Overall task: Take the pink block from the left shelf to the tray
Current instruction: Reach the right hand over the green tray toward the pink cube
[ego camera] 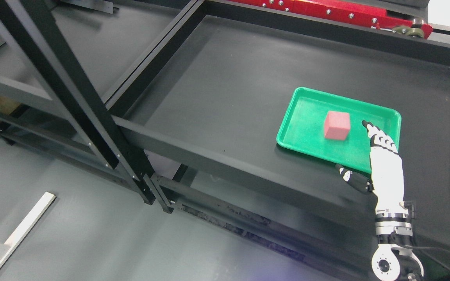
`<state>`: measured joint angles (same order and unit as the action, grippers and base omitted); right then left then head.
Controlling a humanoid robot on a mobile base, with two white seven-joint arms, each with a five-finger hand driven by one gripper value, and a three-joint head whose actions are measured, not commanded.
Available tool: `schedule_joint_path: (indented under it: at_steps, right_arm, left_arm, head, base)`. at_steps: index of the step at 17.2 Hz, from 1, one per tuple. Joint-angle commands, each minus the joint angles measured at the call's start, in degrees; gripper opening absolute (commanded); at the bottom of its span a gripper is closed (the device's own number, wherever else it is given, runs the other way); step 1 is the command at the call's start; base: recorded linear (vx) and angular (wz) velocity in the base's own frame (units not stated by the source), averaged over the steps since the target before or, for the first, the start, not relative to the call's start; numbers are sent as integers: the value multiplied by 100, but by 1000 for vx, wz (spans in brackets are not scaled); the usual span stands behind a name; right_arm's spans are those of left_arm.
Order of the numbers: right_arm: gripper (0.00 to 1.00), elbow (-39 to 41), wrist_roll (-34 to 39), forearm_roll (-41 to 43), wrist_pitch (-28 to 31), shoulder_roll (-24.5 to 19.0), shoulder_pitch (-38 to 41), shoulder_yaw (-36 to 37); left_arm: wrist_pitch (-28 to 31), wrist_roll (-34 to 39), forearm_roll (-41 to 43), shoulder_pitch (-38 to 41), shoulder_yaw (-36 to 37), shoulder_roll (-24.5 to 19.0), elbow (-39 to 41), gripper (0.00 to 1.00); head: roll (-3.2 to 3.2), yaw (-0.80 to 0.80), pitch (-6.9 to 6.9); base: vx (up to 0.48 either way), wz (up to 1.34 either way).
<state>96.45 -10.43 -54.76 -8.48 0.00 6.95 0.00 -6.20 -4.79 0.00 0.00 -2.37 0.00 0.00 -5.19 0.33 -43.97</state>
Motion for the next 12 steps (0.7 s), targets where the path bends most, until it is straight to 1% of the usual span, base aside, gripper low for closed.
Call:
schedule_joint_path:
  at_steps: [1, 2, 5, 9, 12]
  right_arm:
    - [100, -170, 128, -8, 22, 100, -18, -44]
    - [100, -231, 251, -17, 30, 100, -27, -53]
    - [99, -416, 918, -35, 83, 100, -44, -114]
    - [99, -565, 1008, -192, 170, 100, -44, -369]
    - [99, -794, 1104, -360, 197, 100, -53, -396]
  left_arm:
    - [-4, -5, 9, -132, 0, -100, 100, 100]
    - [-4, -5, 9, -132, 0, -100, 100, 100]
    - [-4, -5, 9, -132, 0, -100, 100, 100]
    - [-4, -5, 9, -132, 0, -100, 100, 100]
    - [-4, -5, 9, -132, 0, -100, 100, 100]
  head:
    - [0, 0, 0]
    - [0, 0, 0]
    - [0, 0, 0]
    - [0, 0, 0]
    - [0, 0, 0]
  base:
    - [267, -19]
    - [284, -25]
    - [252, -14]
    - [200, 0]
    - [146, 15]
